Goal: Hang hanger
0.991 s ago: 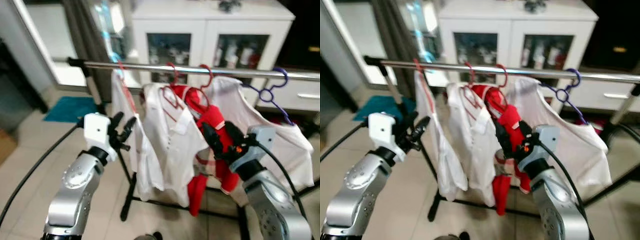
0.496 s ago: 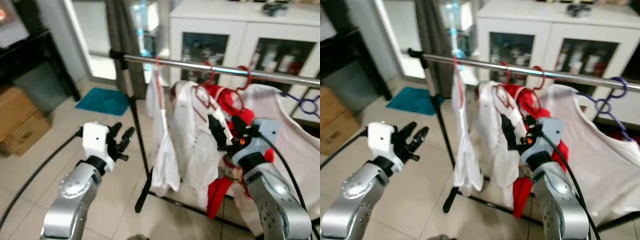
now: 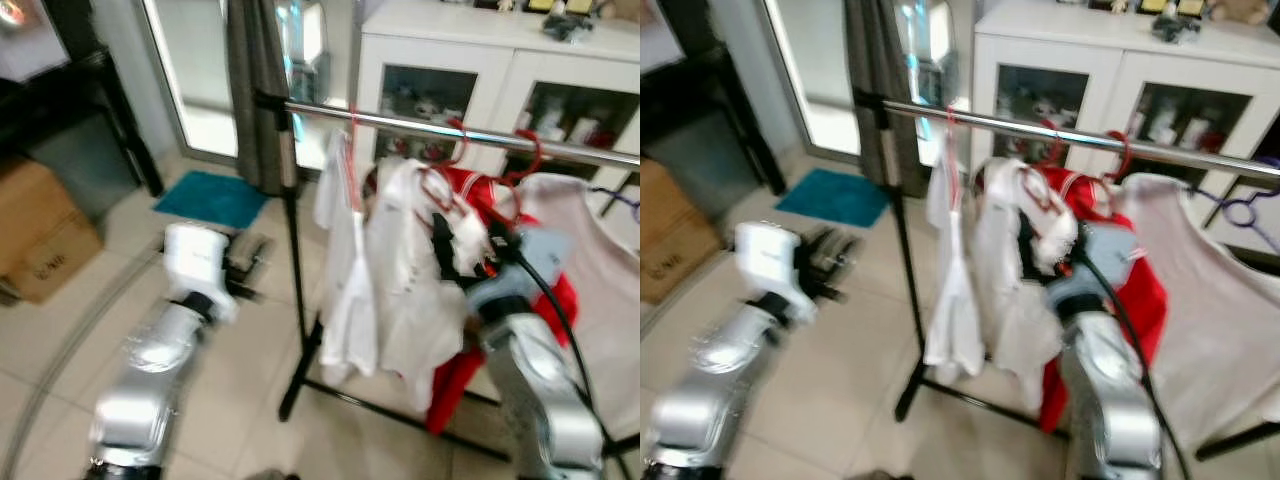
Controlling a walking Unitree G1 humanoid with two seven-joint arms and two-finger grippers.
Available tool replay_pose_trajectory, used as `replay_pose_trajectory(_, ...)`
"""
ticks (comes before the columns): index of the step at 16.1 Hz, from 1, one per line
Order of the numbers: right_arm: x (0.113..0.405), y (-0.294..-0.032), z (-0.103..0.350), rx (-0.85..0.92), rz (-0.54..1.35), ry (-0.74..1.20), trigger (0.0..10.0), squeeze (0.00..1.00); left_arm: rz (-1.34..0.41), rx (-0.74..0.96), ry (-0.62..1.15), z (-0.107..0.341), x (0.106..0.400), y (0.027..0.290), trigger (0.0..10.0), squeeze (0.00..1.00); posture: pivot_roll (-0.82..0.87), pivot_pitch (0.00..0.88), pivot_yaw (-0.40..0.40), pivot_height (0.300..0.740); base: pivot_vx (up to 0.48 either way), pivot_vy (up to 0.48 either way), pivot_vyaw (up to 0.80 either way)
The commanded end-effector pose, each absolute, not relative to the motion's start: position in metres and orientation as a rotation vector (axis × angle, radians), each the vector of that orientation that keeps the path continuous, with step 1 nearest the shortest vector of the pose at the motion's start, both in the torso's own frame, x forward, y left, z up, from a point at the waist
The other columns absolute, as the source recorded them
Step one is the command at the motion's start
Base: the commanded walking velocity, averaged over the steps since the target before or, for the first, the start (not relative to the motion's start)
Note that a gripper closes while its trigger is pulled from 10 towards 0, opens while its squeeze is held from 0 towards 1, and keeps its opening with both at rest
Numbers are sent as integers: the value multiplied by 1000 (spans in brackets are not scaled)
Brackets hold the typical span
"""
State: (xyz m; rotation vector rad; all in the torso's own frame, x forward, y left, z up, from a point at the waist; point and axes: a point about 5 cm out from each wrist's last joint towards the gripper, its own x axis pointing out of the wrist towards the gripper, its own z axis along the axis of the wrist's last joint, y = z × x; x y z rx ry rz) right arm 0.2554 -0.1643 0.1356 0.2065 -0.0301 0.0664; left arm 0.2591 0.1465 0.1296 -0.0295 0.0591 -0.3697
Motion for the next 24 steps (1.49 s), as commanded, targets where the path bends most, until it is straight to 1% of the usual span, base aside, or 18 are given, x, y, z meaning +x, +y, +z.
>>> replay_pose_trajectory(1,255,-159,134,195,104,-17,10000,1000,-349,-17,70,129,259,150,10000,0,-52,0,36,740,0,322,0)
replay_pose_trajectory(2,255,-156,134,210,132,-12,10000,1000,-349,-16,82,126,258,148,10000,0,-54,0,31,740,0,285,0)
replay_pose_trajectory(4,260,-148,128,216,203,84,10000,1000,-349,-38,88,125,256,148,10000,0,-39,0,14,740,0,0,0)
replay_pose_trajectory(5,261,-149,123,160,199,91,10000,1000,-323,-35,99,122,256,150,10000,0,-33,0,4,740,0,0,0)
replay_pose_trajectory(7,263,-144,121,153,202,108,10000,1000,-326,-42,92,125,253,151,10000,0,-27,0,-5,740,0,0,0)
replay_pose_trajectory(8,263,-143,118,160,181,134,10000,1000,-299,-9,94,122,254,153,10000,0,-23,0,-3,740,0,0,0)
replay_pose_trajectory(9,263,-144,115,162,175,168,10000,1000,-289,-12,81,124,256,152,10000,0,-11,0,-9,740,0,0,0)
replay_pose_trajectory(13,271,-151,112,241,98,146,10000,1000,-322,-7,85,126,257,150,10000,0,8,0,-7,740,0,0,0)
replay_pose_trajectory(15,274,-153,115,264,88,131,10000,1000,-329,1,87,127,258,151,10000,0,12,0,-7,740,0,0,0)
replay_pose_trajectory(18,275,-148,121,273,118,98,10000,1000,-353,26,81,127,258,151,10000,0,19,0,-6,740,320,0,785)
replay_pose_trajectory(19,277,-147,126,228,116,66,10000,1000,-364,29,80,127,258,150,10000,0,20,0,-4,740,326,0,712)
replay_pose_trajectory(23,284,-148,141,215,98,-1,10000,1000,-405,25,70,130,259,147,10000,0,16,0,-1,740,323,0,0)
replay_pose_trajectory(24,284,-152,147,210,75,-32,10000,694,-422,33,74,129,258,146,10000,0,14,0,-1,740,322,0,0)
